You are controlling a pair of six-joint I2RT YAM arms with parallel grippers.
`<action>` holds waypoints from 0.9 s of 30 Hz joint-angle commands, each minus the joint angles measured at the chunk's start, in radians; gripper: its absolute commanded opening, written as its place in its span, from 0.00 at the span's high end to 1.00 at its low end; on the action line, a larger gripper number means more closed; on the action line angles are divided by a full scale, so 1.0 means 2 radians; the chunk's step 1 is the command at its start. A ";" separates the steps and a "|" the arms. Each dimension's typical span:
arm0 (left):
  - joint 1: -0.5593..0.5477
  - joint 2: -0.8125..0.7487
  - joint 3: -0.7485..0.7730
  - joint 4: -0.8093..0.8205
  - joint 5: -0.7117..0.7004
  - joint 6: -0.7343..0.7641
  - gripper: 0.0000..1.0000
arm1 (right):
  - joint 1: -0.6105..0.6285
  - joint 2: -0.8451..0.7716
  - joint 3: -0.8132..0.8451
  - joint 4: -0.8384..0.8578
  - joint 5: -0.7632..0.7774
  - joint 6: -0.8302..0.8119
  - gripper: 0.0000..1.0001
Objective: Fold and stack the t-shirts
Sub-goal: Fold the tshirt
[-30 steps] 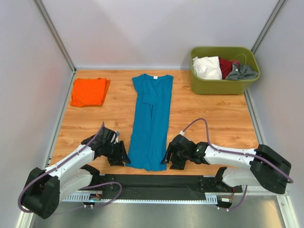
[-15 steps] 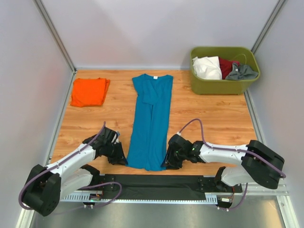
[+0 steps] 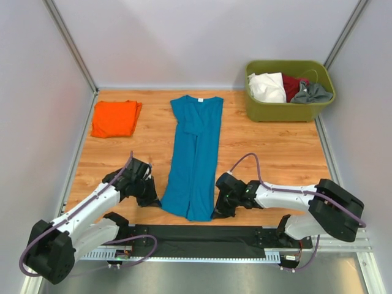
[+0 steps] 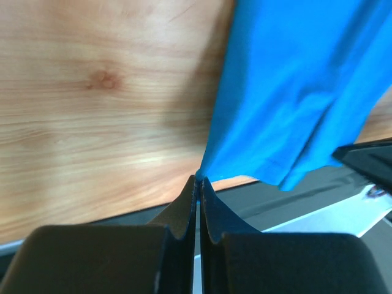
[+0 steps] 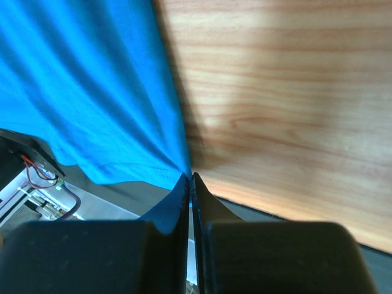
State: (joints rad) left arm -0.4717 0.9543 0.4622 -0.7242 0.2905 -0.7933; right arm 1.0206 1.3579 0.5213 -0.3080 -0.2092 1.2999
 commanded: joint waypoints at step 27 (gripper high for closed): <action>0.044 0.342 0.490 -0.061 -0.059 0.077 1.00 | -0.277 0.148 0.390 -0.181 -0.060 -0.251 1.00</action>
State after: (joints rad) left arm -0.3992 1.5715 1.3380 -0.8436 0.1528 -0.6884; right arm 0.5076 1.5875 1.2167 -0.6399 -0.2607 0.8879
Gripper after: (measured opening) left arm 0.007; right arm 0.007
